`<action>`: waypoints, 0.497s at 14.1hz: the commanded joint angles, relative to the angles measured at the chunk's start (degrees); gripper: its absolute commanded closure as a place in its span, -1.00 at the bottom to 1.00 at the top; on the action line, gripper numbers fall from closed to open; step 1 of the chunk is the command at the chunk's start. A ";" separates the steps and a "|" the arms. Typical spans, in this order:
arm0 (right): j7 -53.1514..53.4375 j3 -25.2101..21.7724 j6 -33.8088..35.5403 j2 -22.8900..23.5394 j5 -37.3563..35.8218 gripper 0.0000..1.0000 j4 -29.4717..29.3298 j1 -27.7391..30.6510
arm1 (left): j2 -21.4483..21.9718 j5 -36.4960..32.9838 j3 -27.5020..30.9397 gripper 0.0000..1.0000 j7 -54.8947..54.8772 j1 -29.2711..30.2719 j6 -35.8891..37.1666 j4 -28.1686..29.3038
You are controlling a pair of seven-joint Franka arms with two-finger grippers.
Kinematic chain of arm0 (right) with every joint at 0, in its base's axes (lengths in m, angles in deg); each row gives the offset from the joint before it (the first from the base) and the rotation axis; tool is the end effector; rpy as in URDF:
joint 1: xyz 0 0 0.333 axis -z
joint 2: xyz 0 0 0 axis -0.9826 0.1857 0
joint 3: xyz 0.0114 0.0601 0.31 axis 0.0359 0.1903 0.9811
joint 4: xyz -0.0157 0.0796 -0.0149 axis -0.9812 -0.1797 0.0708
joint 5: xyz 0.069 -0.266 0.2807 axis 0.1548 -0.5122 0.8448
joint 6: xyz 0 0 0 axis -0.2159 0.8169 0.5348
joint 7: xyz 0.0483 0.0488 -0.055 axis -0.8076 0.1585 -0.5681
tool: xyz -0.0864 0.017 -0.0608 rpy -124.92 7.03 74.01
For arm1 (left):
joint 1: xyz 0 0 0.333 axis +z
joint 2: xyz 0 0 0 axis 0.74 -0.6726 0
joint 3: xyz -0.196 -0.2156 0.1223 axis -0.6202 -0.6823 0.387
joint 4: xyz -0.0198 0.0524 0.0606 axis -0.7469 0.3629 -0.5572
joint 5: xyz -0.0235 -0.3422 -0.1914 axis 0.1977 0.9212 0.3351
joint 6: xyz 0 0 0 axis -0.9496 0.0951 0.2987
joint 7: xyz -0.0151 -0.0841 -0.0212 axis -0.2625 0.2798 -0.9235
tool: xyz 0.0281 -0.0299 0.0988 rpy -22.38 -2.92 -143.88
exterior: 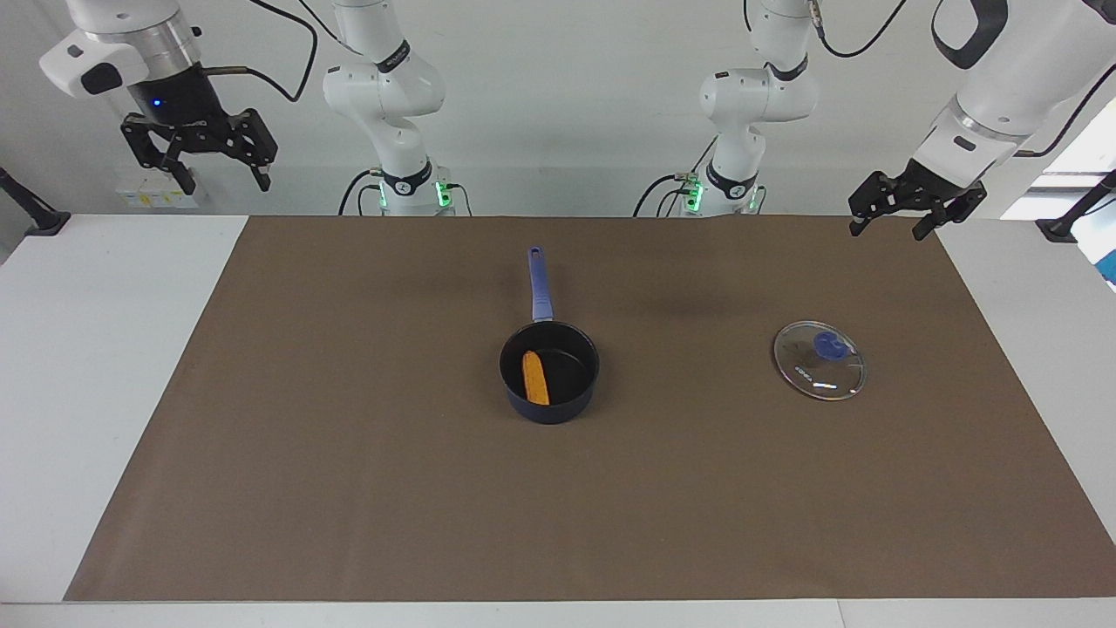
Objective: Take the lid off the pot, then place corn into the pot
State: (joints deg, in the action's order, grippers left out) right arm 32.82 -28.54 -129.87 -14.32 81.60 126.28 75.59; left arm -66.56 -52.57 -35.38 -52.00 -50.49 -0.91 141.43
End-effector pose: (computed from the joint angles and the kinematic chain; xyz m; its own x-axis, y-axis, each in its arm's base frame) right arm 0.5219 -0.0383 0.6941 0.9963 0.0768 0.0395 0.0752 -0.9963 0.0422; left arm 0.5414 -0.0132 0.6249 0.9908 -0.1158 -0.0695 -0.1129 -0.9926 0.0451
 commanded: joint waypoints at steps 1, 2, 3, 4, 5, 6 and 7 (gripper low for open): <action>2.20 0.41 0.40 -1.59 -1.72 -1.00 1.50 -0.87 | -0.15 -0.68 0.23 -1.00 -0.38 -0.58 0.42 -0.91; 1.94 0.32 0.31 -1.85 -1.81 -1.00 1.85 -0.78 | -0.15 -0.68 0.23 -1.00 -0.29 -0.67 0.42 -0.91; 1.68 0.32 -0.04 -2.20 -1.81 -1.00 2.55 -0.78 | -0.15 -0.68 0.23 -1.00 -0.29 -0.58 0.33 -0.83; 1.67 0.41 -0.48 -2.46 -1.81 -1.00 2.81 -0.78 | -0.15 -0.68 0.23 -1.00 -0.20 -0.58 0.07 -0.82; 1.59 0.32 -0.57 -2.64 -1.55 -1.00 3.25 -0.69 | -0.15 -0.68 0.23 -1.00 -0.20 -0.58 -0.02 -0.82; 1.59 0.24 -0.66 -2.99 -0.94 -1.00 3.69 -0.25 | -0.15 -0.68 0.23 -1.00 -0.20 -0.58 -0.02 -0.82; 1.41 -0.20 -0.75 -3.08 -0.41 -1.00 4.13 0.10 | -0.15 -0.68 0.23 -1.00 -0.20 -0.67 -0.02 -0.82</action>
State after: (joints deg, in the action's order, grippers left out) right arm 34.53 -28.65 -129.86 -15.31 80.66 127.46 74.57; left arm -66.56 -52.57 -35.46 -52.00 -50.49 -0.95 141.40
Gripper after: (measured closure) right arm 0.000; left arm 0.000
